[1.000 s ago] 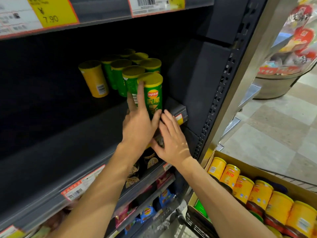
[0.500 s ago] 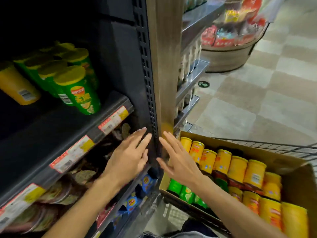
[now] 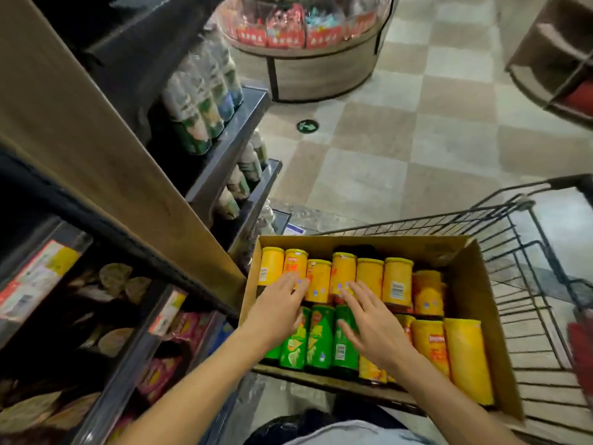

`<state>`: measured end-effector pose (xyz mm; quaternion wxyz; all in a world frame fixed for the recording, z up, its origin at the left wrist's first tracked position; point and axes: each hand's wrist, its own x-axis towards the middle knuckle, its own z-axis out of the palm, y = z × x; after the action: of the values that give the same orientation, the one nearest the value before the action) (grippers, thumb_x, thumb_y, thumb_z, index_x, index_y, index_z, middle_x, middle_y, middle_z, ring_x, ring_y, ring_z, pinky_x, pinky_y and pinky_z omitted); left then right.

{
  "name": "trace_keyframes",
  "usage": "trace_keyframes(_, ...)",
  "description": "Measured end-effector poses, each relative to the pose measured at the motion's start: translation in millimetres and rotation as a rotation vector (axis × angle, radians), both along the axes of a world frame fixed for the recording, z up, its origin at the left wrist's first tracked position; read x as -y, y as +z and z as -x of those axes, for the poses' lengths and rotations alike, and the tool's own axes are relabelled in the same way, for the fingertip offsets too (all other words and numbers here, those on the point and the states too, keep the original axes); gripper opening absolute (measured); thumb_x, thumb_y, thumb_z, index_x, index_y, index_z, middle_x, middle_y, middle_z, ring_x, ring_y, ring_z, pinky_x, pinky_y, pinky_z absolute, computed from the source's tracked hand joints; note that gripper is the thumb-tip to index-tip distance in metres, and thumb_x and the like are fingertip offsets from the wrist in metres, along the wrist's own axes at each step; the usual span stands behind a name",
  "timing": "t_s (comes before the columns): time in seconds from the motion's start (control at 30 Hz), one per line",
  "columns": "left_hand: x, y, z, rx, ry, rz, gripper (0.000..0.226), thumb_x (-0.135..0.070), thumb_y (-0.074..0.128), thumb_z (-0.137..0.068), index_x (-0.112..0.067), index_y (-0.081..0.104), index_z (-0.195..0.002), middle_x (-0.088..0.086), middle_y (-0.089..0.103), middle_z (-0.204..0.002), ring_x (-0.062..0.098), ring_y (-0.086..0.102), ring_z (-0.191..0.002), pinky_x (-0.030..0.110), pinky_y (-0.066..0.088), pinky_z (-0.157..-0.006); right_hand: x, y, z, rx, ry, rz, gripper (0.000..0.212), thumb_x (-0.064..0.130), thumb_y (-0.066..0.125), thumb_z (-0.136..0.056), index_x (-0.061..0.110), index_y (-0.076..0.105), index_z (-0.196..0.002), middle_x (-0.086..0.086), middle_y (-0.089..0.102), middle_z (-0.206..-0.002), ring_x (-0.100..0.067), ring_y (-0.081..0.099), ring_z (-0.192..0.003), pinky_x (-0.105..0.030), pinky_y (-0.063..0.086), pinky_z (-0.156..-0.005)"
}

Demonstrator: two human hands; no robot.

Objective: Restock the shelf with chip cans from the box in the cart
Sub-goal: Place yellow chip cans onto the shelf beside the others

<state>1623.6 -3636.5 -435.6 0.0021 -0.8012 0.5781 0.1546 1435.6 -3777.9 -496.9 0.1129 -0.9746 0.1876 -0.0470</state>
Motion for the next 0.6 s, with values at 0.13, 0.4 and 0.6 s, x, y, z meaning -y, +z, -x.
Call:
trace_keyframes(0.13, 41.5, -11.5, 14.9, 0.016, -0.044, -0.028, 0.064, -0.03, 0.048, -0.099, -0.016, 0.021, -0.155, 0.011, 0.018, -0.161, 0.026, 0.016, -0.148, 0.038, 0.02, -0.119, 47.4, -13.6, 21.6, -0.084, -0.229, -0.072, 0.065, 0.055, 0.03, -0.101, 0.011, 0.043, -0.147, -0.016, 0.046, -0.148, -0.033, 0.044, -0.138, -0.043, 0.041, -0.11)
trace_keyframes(0.4, 87.9, -26.1, 44.5, -0.09, -0.023, -0.115, 0.061, -0.025, 0.048, -0.1, -0.016, 0.021, -0.154, 0.011, 0.028, -0.156, 0.026, 0.026, -0.144, 0.036, 0.028, -0.114, 111.9, -29.0, 11.2, -0.168, -0.685, -0.49, 0.083, 0.051, 0.051, -0.098, 0.02, 0.004, -0.159, -0.015, 0.034, -0.154, -0.035, 0.046, -0.132, -0.046, 0.045, -0.1)
trace_keyframes(0.6, 103.7, -42.2, 63.8, -0.159, -0.012, -0.23, 0.061, -0.027, 0.049, -0.1, -0.017, 0.022, -0.153, 0.01, 0.032, -0.155, 0.028, 0.031, -0.141, 0.043, 0.038, -0.111, 126.0, -51.7, 8.9, -0.173, -0.751, -0.592, 0.094, 0.054, 0.059, -0.093, 0.024, -0.003, -0.158, -0.019, 0.047, -0.142, -0.039, 0.052, -0.124, -0.049, 0.047, -0.096)
